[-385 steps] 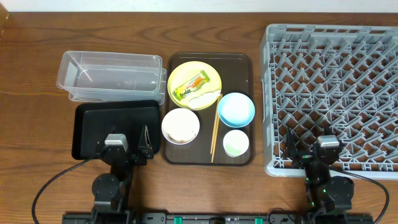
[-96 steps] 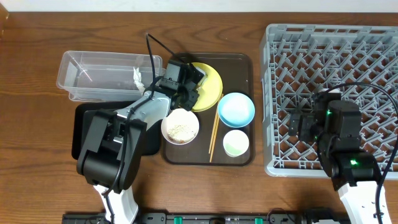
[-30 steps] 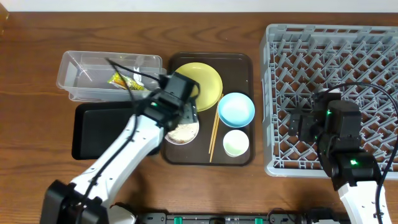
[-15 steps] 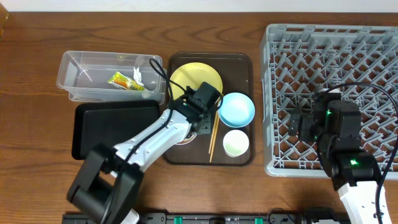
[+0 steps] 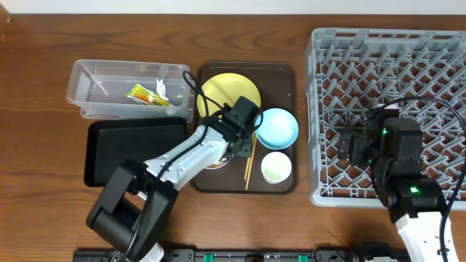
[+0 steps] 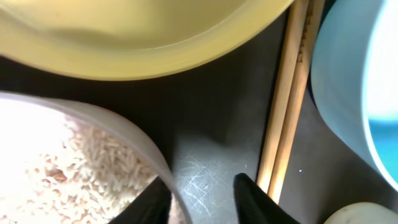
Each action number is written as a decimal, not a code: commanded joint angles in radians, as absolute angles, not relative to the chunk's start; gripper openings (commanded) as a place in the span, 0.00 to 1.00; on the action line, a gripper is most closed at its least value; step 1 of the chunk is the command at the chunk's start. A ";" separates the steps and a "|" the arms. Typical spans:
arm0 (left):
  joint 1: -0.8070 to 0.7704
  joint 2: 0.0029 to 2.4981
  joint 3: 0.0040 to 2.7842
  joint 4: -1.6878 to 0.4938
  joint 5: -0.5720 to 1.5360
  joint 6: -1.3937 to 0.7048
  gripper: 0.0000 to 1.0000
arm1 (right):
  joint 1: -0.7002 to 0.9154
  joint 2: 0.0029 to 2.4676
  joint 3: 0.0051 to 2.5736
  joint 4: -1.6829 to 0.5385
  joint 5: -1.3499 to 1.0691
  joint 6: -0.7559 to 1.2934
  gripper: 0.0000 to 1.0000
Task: Sort waste into correct bins and load items into the dishwasher rack
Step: 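Grasp the rim of the white rice bowl with the left gripper, then tip the rice bowl over the black tray to dump the rice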
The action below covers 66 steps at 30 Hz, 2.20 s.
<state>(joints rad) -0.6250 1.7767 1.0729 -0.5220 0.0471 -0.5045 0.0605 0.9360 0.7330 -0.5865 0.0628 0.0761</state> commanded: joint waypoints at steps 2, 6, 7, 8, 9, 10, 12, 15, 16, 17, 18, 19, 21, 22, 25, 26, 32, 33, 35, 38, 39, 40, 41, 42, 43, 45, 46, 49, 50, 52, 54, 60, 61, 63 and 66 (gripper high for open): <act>-0.628 1.785 1.066 -0.541 0.048 -0.509 0.31 | 0.066 0.936 0.754 -0.588 0.063 0.089 0.99; -0.628 1.784 1.066 -0.552 0.048 -0.509 0.20 | 0.066 0.936 0.754 -0.588 0.063 0.089 0.99; -0.628 1.784 1.066 -0.555 0.048 -0.509 0.14 | 0.066 0.936 0.754 -0.588 0.063 0.089 0.99; -0.628 1.784 1.066 -0.556 0.048 -0.509 0.09 | 0.066 0.936 0.754 -0.587 0.063 0.089 0.99; -0.628 1.784 1.066 -0.559 0.048 -0.509 0.06 | 0.066 0.936 0.753 -0.587 0.063 0.089 0.99; -0.628 1.784 1.066 -0.561 0.048 -0.509 0.06 | 0.066 0.936 0.754 -0.587 0.063 0.089 0.99; -0.628 1.784 1.066 -0.567 0.048 -0.509 0.06 | 0.066 0.936 0.753 -0.588 0.063 0.089 0.99; -0.628 1.776 1.068 -0.588 0.048 -0.509 0.06 | 0.066 0.936 0.753 -0.588 0.063 0.089 0.99; -0.628 1.769 1.073 -0.600 0.044 -0.509 0.06 | 0.066 0.936 0.754 -0.588 0.063 0.089 0.99; -0.628 1.762 1.076 -0.609 0.041 -0.509 0.06 | 0.066 0.936 0.753 -0.588 0.063 0.089 0.99; -0.628 1.751 1.082 -0.617 0.040 -0.509 0.06 | 0.066 0.936 0.753 -0.588 0.063 0.089 0.99; -0.628 1.740 1.087 -0.622 0.040 -0.509 0.06 | 0.066 0.936 0.754 -0.588 0.063 0.089 0.99; -0.628 1.708 1.096 -0.629 0.040 -0.508 0.06 | 0.066 0.936 0.753 -0.587 0.063 0.089 0.99; -0.628 1.684 1.097 -0.628 0.040 -0.504 0.06 | 0.066 0.936 0.753 -0.588 0.063 0.089 0.99; -0.626 1.612 1.097 -0.637 0.041 -0.453 0.06 | 0.066 0.936 0.754 -0.588 0.063 0.089 0.99; -0.622 1.588 1.096 -0.639 0.041 -0.431 0.06 | 0.066 0.936 0.754 -0.588 0.063 0.089 0.99; -0.532 1.452 1.096 -0.677 0.042 -0.420 0.06 | 0.066 0.936 0.754 -0.588 0.063 0.089 0.99; -0.503 1.432 1.096 -0.688 0.042 -0.420 0.06 | 0.066 0.936 0.753 -0.588 0.063 0.089 0.99; -0.439 1.407 1.096 -0.709 0.047 -0.419 0.06 | 0.066 0.936 0.754 -0.588 0.063 0.089 0.99; -0.326 1.401 1.096 -0.726 0.162 -0.376 0.06 | 0.066 0.936 0.754 -0.588 0.063 0.089 0.99; -0.281 1.407 1.093 -0.726 0.227 -0.355 0.06 | 0.066 0.936 0.754 -0.588 0.063 0.089 0.99; -0.237 1.415 1.088 -0.725 0.288 -0.340 0.06 | 0.066 0.936 0.753 -0.588 0.063 0.089 0.99; -0.206 1.422 1.084 -0.725 0.327 -0.332 0.05 | 0.066 0.936 0.754 -0.588 0.063 0.089 0.99; -0.163 1.434 1.078 -0.725 0.375 -0.324 0.06 | 0.066 0.936 0.754 -0.588 0.063 0.089 0.99; -0.121 1.447 1.072 -0.725 0.429 -0.308 0.06 | 0.066 0.936 0.754 -0.588 0.063 0.089 0.99; -0.046 1.477 1.061 -0.724 0.551 -0.265 0.06 | 0.066 0.936 0.754 -0.588 0.063 0.089 0.99; -0.006 1.494 1.056 -0.725 0.624 -0.233 0.06 | 0.066 0.936 0.754 -0.588 0.063 0.089 0.99; 0.087 1.545 1.050 -0.727 0.789 -0.157 0.06 | 0.066 0.936 0.754 -0.588 0.063 0.089 0.99; 0.121 1.566 1.050 -0.730 0.847 -0.139 0.06 | 0.066 0.936 0.754 -0.588 0.063 0.089 0.99; 0.184 1.607 1.050 -0.733 0.963 -0.106 0.06 | 0.066 0.936 0.753 -0.588 0.063 0.089 0.99; 0.233 1.639 1.050 -0.747 1.052 -0.075 0.06 | 0.066 0.936 0.754 -0.588 0.063 0.089 0.99; 0.379 1.745 1.050 -0.824 1.273 -0.003 0.06 | 0.066 0.936 0.754 -0.588 0.063 0.089 0.99; 0.397 1.758 1.050 -0.838 1.299 0.017 0.06 | 0.066 0.936 0.753 -0.588 0.063 0.089 0.99; 0.432 1.784 1.050 -0.870 1.333 0.046 0.06 | 0.066 0.936 0.754 -0.588 0.063 0.089 0.99; 0.473 1.812 1.050 -0.909 1.360 0.052 0.06 | 0.066 0.936 0.754 -0.588 0.063 0.089 0.99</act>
<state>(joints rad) 0.4419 1.7916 1.0584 -0.8894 1.2377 -0.0055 0.0605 0.9360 0.7330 -0.5869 0.0628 0.0765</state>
